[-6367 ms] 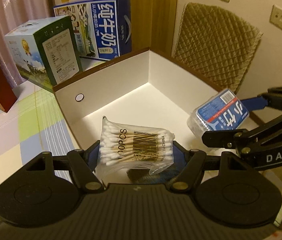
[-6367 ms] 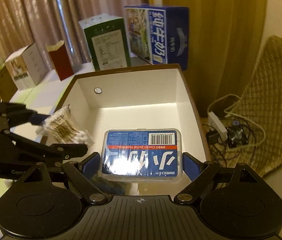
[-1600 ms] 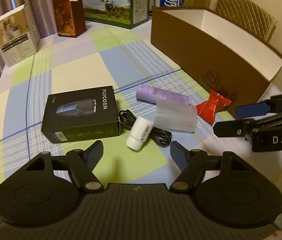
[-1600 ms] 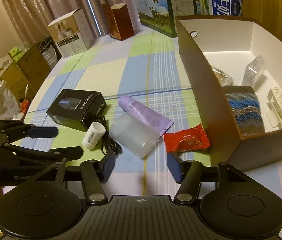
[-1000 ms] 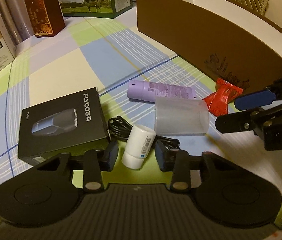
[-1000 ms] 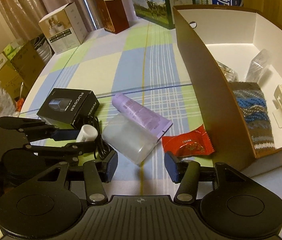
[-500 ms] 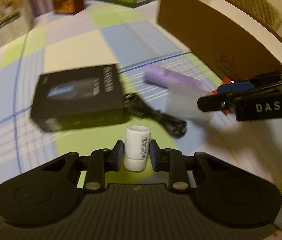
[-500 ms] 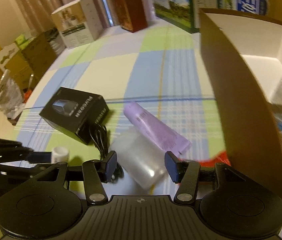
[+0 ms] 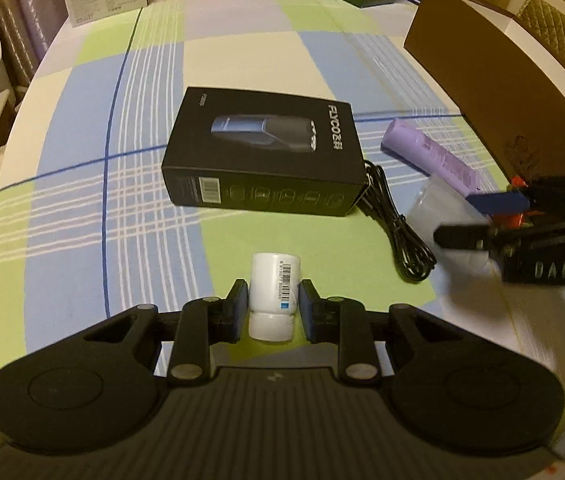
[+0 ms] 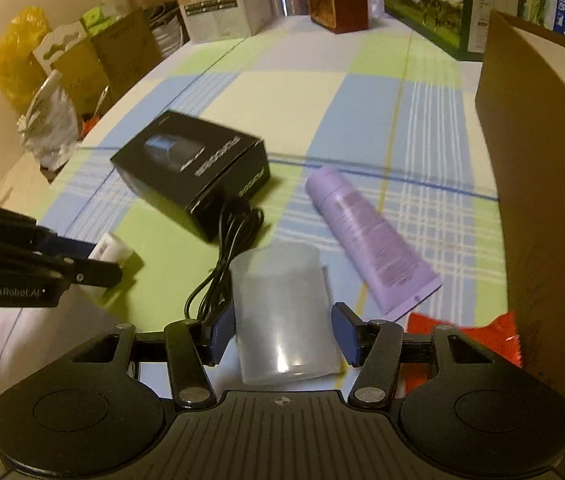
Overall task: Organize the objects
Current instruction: 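Grasp the white small bottle with the left tool while the right tool reaches the clear cup, then grasp the clear plastic cup with the right tool while the left holds the bottle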
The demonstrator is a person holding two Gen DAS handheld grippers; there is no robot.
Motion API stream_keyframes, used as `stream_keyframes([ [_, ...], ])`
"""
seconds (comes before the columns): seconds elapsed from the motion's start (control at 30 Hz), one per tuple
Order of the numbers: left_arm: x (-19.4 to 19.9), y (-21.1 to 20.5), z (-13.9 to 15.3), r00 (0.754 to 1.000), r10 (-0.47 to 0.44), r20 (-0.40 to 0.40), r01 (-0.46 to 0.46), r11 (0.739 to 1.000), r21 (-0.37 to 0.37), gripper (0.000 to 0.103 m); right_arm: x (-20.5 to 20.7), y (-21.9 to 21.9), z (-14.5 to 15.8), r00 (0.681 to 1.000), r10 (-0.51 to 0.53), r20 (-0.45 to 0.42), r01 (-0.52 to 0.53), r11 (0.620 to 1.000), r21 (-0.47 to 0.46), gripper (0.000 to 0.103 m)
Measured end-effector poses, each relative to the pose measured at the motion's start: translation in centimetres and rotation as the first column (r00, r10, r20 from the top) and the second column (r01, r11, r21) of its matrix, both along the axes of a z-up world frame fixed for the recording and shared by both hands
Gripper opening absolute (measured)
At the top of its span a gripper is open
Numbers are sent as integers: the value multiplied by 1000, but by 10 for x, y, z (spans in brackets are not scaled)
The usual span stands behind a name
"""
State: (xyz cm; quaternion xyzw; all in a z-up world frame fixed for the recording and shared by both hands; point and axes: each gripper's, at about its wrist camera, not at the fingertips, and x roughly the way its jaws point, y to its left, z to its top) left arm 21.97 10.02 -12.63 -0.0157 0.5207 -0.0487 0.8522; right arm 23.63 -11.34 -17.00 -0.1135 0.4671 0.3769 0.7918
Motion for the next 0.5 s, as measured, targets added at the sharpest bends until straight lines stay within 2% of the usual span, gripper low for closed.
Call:
stream_keyframes([
  [0.17,0,-4,-2,1000,3,-17,-3,1000,2,23,-5,7,-4,999,3,44,-1,999,-35,50],
  [0.3,-2,-7,1,1000,1,-18,-1,1000,-2,23,-10,4,-2,999,4,45,-1,998,-57,49],
  [0.5,-7,-13,8,1000,-6,-7,6,1000,-18,23,-18,-16,18,999,-28,17,28,1000,1,49],
])
